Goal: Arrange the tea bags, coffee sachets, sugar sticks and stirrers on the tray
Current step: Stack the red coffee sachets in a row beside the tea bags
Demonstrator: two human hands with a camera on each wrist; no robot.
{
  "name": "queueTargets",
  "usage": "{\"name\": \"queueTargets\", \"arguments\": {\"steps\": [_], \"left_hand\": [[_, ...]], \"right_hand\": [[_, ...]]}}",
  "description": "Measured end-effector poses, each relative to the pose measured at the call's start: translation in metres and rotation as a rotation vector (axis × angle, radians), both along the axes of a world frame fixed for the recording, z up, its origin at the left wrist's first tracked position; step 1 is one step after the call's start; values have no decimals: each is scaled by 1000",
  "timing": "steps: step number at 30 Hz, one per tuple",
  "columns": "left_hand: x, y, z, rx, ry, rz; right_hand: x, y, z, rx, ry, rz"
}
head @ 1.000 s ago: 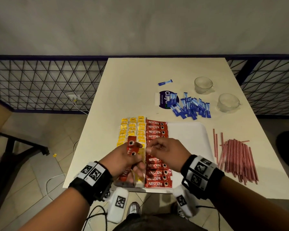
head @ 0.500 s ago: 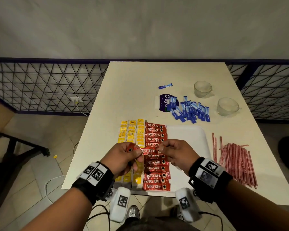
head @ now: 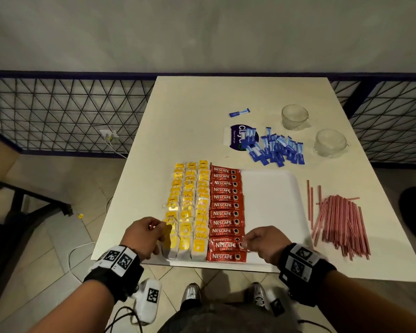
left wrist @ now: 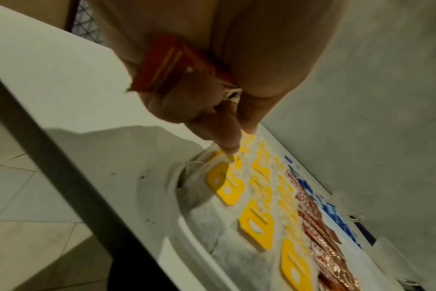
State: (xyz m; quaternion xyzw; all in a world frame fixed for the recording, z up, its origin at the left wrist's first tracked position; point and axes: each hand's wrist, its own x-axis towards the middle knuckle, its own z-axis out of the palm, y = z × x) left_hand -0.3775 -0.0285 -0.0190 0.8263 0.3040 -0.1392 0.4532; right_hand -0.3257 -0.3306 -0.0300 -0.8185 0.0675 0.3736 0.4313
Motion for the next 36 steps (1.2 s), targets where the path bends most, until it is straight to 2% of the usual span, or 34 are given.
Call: {"name": "queueTargets", "arguments": {"steps": [11,15,32,34,36], "left_hand": [[-11,4,-4,14,40,-19],[-13,5,-2,8,36,-7],[-15,13,-2,43,13,-24],[-13,11,6,-38,-25,-38],[-9,-4,26,-182,-43,-96]], "right_hand": [[-7,9,-14,-238,-107,68],[-8,11,-16,-272,-130,44],[-5,13,-14,-300,-184,5],[0,17,0,-251,-246,3],[3,27,23,-109,-319,19]]}}
